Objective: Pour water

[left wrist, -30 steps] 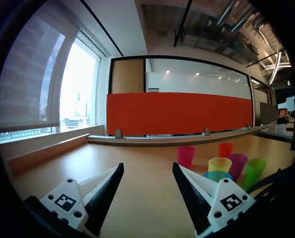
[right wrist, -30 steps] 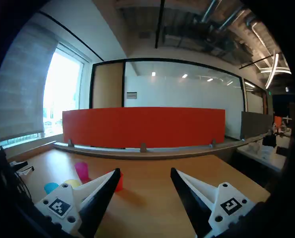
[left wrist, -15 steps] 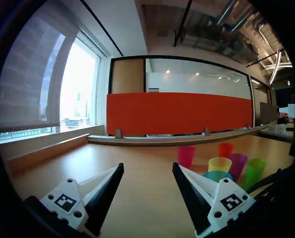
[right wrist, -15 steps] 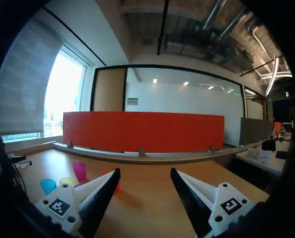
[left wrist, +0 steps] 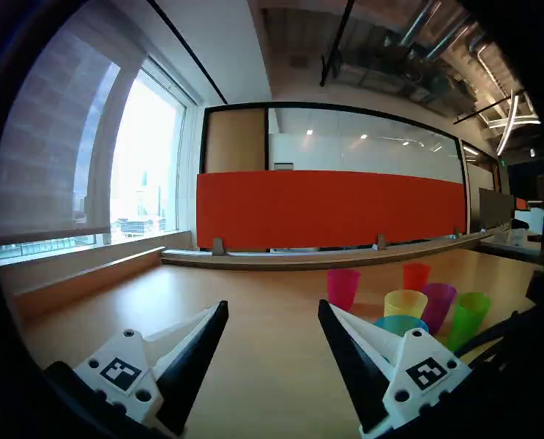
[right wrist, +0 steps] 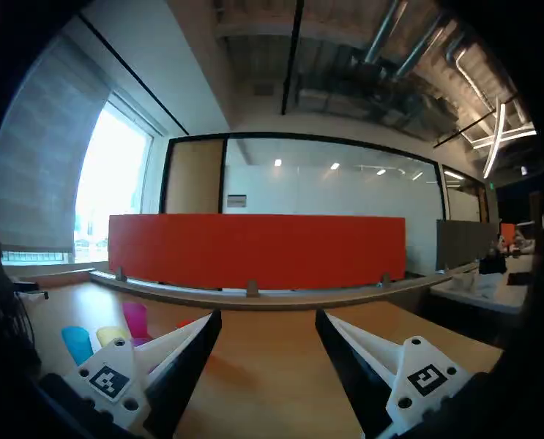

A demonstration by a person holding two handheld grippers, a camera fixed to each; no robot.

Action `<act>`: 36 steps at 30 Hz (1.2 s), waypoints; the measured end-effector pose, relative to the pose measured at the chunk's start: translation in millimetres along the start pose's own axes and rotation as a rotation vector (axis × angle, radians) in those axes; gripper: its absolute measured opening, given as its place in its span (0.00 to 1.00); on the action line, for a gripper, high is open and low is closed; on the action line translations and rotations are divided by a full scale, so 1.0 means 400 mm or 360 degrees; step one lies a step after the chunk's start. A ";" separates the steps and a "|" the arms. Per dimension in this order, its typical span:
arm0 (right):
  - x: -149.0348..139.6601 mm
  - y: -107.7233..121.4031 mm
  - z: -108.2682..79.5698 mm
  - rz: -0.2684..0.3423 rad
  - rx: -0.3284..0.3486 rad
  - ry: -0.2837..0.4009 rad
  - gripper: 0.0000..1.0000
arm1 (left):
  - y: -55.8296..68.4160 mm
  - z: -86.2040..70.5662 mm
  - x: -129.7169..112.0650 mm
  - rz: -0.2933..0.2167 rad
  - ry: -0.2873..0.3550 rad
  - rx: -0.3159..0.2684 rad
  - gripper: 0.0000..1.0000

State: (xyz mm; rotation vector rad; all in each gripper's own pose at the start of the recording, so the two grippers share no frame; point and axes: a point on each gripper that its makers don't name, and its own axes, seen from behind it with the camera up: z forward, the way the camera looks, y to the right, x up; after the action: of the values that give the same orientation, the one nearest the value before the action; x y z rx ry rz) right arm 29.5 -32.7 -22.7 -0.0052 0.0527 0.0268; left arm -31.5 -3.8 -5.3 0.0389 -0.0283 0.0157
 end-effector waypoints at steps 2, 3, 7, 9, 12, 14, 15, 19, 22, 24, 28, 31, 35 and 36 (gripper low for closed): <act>-0.017 0.005 0.001 -0.0023 0.0003 -0.0003 0.99 | 0.000 0.000 0.000 0.0000 0.0000 0.0000 0.91; -0.027 0.008 0.001 -0.0035 0.0004 -0.0005 0.99 | 0.000 0.000 0.000 0.0000 0.0000 0.0000 0.91; -0.054 0.020 0.005 -0.0066 -0.0001 -0.0018 0.99 | -0.001 0.000 0.000 0.0000 0.0000 0.0000 0.91; -0.067 0.028 0.009 -0.0071 -0.0007 -0.0021 0.99 | -0.001 0.000 0.001 0.0000 0.0000 0.0000 0.91; -0.085 0.044 0.014 -0.0066 -0.0018 -0.0032 0.99 | -0.001 0.000 0.001 0.0000 0.0000 0.0000 0.91; -0.095 0.056 0.018 -0.0051 -0.0024 -0.0042 0.99 | -0.001 0.000 0.001 0.0000 0.0000 0.0000 0.91; -0.101 0.062 0.020 -0.0042 -0.0028 -0.0048 0.99 | -0.002 0.000 0.001 0.0000 0.0000 0.0000 0.91; -0.117 0.081 0.026 0.0001 -0.0038 -0.0063 0.99 | -0.002 -0.001 0.001 0.0000 0.0000 0.0000 0.91; -0.123 0.088 0.028 0.0031 -0.0035 -0.0065 0.99 | -0.002 -0.001 0.001 0.0000 0.0000 0.0000 0.91; -0.129 0.090 0.029 0.0051 -0.0030 -0.0068 0.99 | -0.002 -0.001 0.001 0.0000 0.0000 0.0000 0.91; -0.147 0.096 0.031 0.0078 -0.0032 -0.0087 0.99 | -0.002 -0.001 0.001 0.0000 0.0000 0.0000 0.91; -0.157 0.097 0.031 0.0086 -0.0030 -0.0103 0.99 | -0.002 0.000 0.000 0.0000 0.0000 0.0000 0.91; -0.169 0.093 0.033 0.0084 -0.0021 -0.0119 0.99 | -0.002 0.000 0.001 0.0000 0.0000 0.0000 0.91; -0.172 0.091 0.034 0.0083 -0.0018 -0.0123 0.99 | -0.002 0.000 0.001 0.0000 0.0000 0.0000 0.91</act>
State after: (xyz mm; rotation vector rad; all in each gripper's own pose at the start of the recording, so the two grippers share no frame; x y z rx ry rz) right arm -39.4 2.1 -5.8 -0.0141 -0.0248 0.0791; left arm -31.1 -4.5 -5.5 0.0389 -0.0285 0.0159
